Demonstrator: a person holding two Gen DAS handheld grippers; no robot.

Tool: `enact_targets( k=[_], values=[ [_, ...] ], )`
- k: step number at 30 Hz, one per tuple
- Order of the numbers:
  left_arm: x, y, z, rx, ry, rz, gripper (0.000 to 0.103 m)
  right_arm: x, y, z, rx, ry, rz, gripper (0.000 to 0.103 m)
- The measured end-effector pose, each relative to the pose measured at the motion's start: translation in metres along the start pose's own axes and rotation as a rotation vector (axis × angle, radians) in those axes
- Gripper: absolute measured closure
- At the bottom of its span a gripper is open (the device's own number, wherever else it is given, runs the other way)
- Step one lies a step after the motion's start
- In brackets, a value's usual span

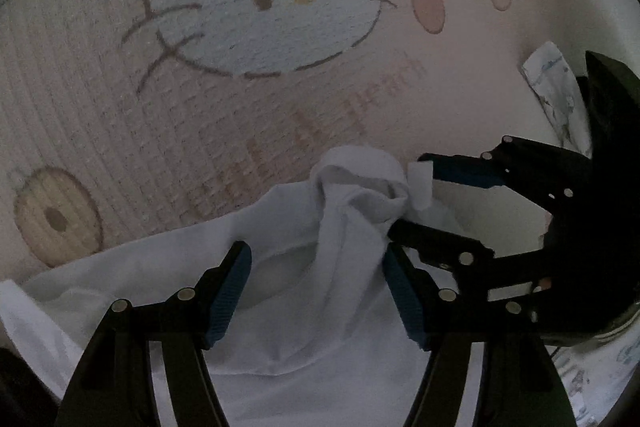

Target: Fold clothes

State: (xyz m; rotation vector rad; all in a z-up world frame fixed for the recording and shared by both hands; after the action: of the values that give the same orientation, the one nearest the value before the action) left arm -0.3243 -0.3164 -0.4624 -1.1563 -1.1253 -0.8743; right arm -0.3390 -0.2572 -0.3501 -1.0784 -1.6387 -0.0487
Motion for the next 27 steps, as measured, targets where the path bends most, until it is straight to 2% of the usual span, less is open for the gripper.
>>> enact_targets(
  k=[2,3,4,5,8,12,15,19,23,24,26,27],
  values=[
    [-0.004,0.0,-0.001,0.009,0.005,0.01,0.038,-0.001,-0.001,0.001,-0.006,-0.021,0.001,0.055],
    [-0.005,0.0,-0.001,0.016,0.015,0.009,0.039,-0.001,-0.001,0.001,-0.009,-0.031,0.001,0.064],
    [-0.006,0.0,-0.001,0.023,0.024,0.01,0.044,-0.001,-0.001,0.002,-0.013,-0.041,0.002,0.072],
    [-0.006,0.0,-0.001,0.026,0.034,0.014,0.055,-0.001,-0.001,0.002,-0.016,-0.052,0.002,0.081],
    [-0.004,0.0,0.002,0.04,0.082,0.03,0.073,0.004,-0.007,0.006,-0.035,-0.079,0.005,0.085],
    [-0.006,0.003,0.008,0.048,0.129,0.037,0.077,0.012,-0.024,0.017,-0.034,-0.036,0.005,0.087],
    [-0.003,0.01,0.012,-0.001,0.098,0.04,0.081,0.019,-0.04,0.032,-0.074,0.009,0.025,0.087],
    [-0.002,0.008,0.016,-0.015,0.094,0.06,0.081,0.025,-0.056,0.049,-0.116,0.056,0.049,0.087],
    [-0.004,0.005,0.016,0.006,0.107,0.058,0.081,0.036,-0.056,0.054,-0.162,0.065,0.09,0.085],
    [-0.004,0.005,0.016,0.011,0.11,0.058,0.081,0.04,-0.052,0.054,-0.172,0.057,0.098,0.072],
    [-0.002,0.002,0.013,0.041,0.106,0.062,0.08,0.048,-0.043,0.051,-0.186,0.036,0.112,0.057],
    [0.0,0.0,0.011,0.062,0.1,0.065,0.08,0.05,-0.036,0.049,-0.179,0.028,0.115,0.056]
  ],
)
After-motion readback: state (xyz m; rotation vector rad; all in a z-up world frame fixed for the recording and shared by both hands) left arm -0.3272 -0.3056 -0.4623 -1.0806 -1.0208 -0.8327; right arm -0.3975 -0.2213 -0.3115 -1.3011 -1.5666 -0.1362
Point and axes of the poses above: each gripper's, at about its wrist camera, not at the fingertips, and x roughly against the way its jaws point, z to its right, y to its underside, the point moved 8 cm from there along -x, roughly the way its jaws point, and after that the axes turned 12 degrees about -y, right-handed, at the moved point
